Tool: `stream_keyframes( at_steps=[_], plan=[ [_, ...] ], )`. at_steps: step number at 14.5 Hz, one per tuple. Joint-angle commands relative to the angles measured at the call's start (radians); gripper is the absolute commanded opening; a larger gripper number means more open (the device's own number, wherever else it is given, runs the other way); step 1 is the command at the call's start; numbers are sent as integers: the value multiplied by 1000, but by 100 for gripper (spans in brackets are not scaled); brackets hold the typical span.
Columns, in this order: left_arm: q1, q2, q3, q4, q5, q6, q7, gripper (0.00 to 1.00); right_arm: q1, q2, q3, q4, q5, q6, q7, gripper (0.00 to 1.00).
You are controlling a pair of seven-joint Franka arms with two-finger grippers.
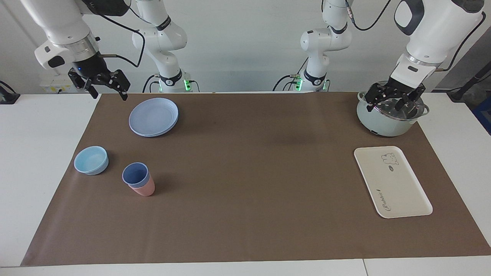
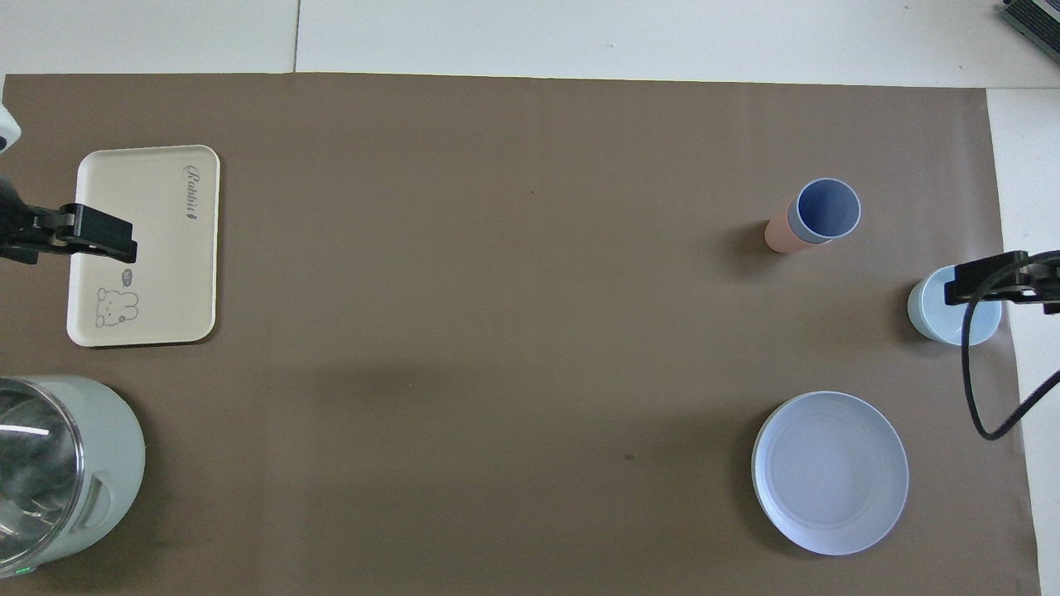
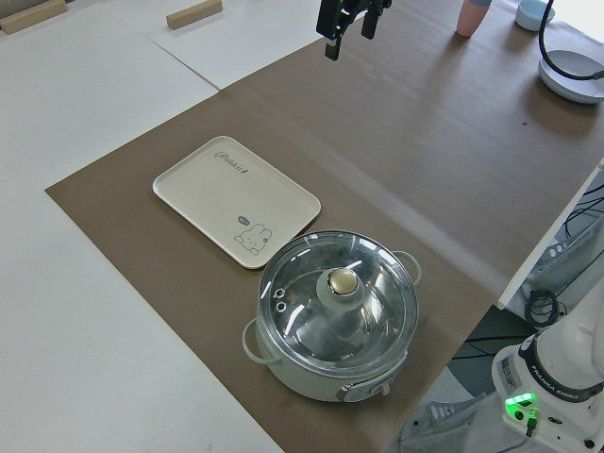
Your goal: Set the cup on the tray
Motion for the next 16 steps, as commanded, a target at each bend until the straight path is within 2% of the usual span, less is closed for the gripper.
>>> stream_keyframes(
  at_steps=[1,4,6,9,12,16],
  plan=[
    [1,-15,2,-18,12,59,-57,100,-1,-2,2,5,-15,-12,7,100],
    [-1,-15,2,-20,12,59,-58,100,-1,-2,2,2,-5,-3,16,100],
    [-7,-16,2,-20,12,58,-50,100,-10,-5,0,-14,1,44,-24,100],
    [-1,-16,2,-20,12,56,-42,100,-41,-45,-6,-114,25,142,-297,100],
    [1,-16,2,-22,12,41,-50,100,-122,-63,-8,-232,123,320,-685,100],
    [2,-16,2,-20,12,45,-50,100,-199,-54,-9,-338,295,472,-1029,100]
  ],
)
